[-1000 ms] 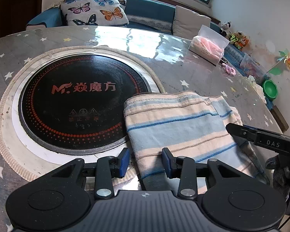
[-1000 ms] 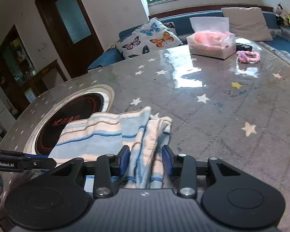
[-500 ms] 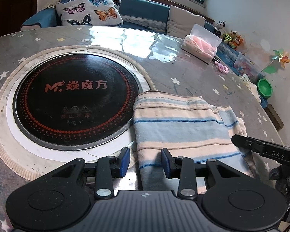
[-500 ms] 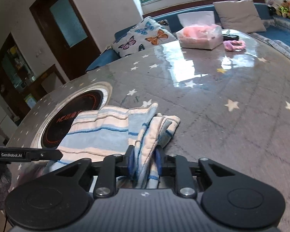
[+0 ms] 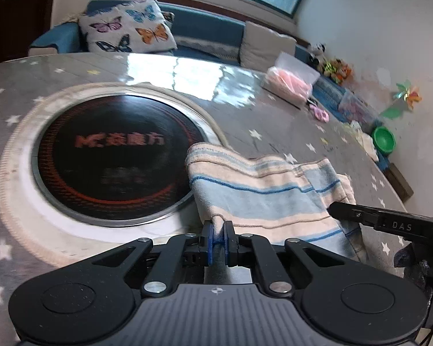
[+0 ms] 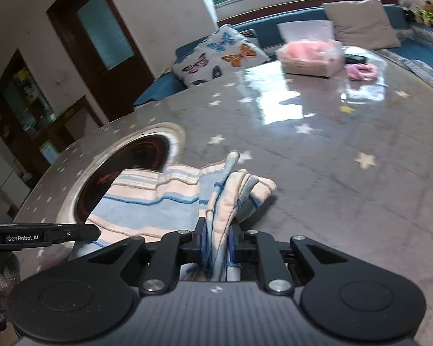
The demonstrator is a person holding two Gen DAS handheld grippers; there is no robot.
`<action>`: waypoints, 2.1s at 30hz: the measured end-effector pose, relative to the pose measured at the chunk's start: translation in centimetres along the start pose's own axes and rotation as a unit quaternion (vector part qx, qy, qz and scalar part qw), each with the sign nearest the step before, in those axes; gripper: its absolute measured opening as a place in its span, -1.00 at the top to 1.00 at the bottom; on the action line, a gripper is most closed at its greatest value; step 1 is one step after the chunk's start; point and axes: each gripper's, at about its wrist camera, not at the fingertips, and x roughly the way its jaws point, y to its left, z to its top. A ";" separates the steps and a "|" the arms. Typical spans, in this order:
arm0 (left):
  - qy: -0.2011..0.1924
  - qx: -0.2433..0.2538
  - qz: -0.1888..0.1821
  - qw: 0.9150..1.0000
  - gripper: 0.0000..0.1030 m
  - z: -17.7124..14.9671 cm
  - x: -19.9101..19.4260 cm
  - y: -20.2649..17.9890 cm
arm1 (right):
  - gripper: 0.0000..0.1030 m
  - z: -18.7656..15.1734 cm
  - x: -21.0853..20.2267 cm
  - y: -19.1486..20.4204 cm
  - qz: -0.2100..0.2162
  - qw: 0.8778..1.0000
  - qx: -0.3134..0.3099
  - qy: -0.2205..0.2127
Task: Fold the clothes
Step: 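Carry the folded shirt with both grippers and set it down on the table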
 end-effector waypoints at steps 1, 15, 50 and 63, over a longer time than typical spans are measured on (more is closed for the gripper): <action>-0.005 -0.005 0.003 1.000 0.86 -0.1 -0.6 0.6 | 0.75 0.2 0.3 0.7 0.003 1.000 -0.008 0.002; -0.087 -0.097 0.120 0.984 0.86 -0.2 -11.4 14.4 | 0.76 5.3 11.4 17.3 0.132 0.981 -0.127 0.061; -0.102 -0.145 0.213 0.961 0.83 6.4 -9.4 27.4 | 0.63 6.0 27.5 37.4 0.202 0.937 -0.268 0.096; -0.090 -0.144 0.212 0.962 0.83 7.3 -6.3 29.0 | 0.64 5.4 28.4 36.8 0.201 0.933 -0.279 0.105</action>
